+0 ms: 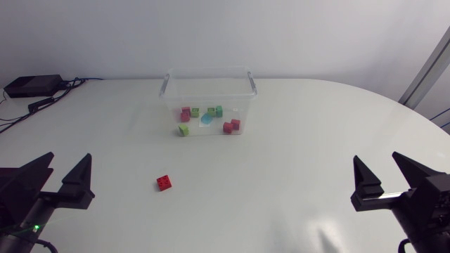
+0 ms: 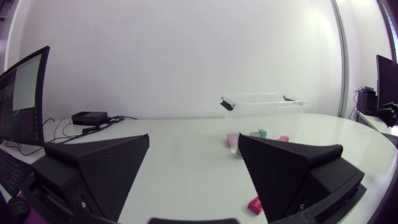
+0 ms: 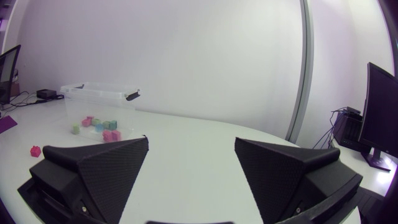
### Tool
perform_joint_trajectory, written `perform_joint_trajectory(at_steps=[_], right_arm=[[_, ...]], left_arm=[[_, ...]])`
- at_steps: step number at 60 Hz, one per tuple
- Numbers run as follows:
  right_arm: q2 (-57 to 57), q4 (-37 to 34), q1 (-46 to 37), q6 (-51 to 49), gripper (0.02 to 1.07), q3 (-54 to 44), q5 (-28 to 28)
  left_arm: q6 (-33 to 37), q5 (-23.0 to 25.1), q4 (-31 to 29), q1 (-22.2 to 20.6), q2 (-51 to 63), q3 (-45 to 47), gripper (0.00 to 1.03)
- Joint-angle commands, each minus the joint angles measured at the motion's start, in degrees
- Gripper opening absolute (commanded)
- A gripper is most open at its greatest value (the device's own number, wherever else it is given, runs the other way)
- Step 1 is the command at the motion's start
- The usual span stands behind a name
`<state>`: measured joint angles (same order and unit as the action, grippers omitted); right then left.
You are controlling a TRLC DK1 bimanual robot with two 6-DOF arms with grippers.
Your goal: Place the duplo bricks in the container
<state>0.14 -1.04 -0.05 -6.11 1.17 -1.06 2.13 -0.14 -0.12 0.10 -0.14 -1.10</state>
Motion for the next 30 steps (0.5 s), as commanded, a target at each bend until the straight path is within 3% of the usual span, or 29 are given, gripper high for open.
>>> perform_joint_trajectory(at_steps=[1, 9, 30], right_arm=[[-0.41, 0.51, 0.14, -0.83, 1.02, -1.17, 0.18], [-0.41, 0.42, 0.14, -0.83, 1.02, -1.17, 0.18], [-0.41, 0.42, 0.14, -0.83, 1.02, -1.17, 0.18]], left_arm=[[2.0, -0.21, -0.06, 0.25, -0.74, 1.02, 1.0], [6.22, -0.21, 0.21, -0.8, -0.74, 1.1, 1.0], [6.48, -0.21, 2.32, -1.59, -0.74, 1.28, 0.99]])
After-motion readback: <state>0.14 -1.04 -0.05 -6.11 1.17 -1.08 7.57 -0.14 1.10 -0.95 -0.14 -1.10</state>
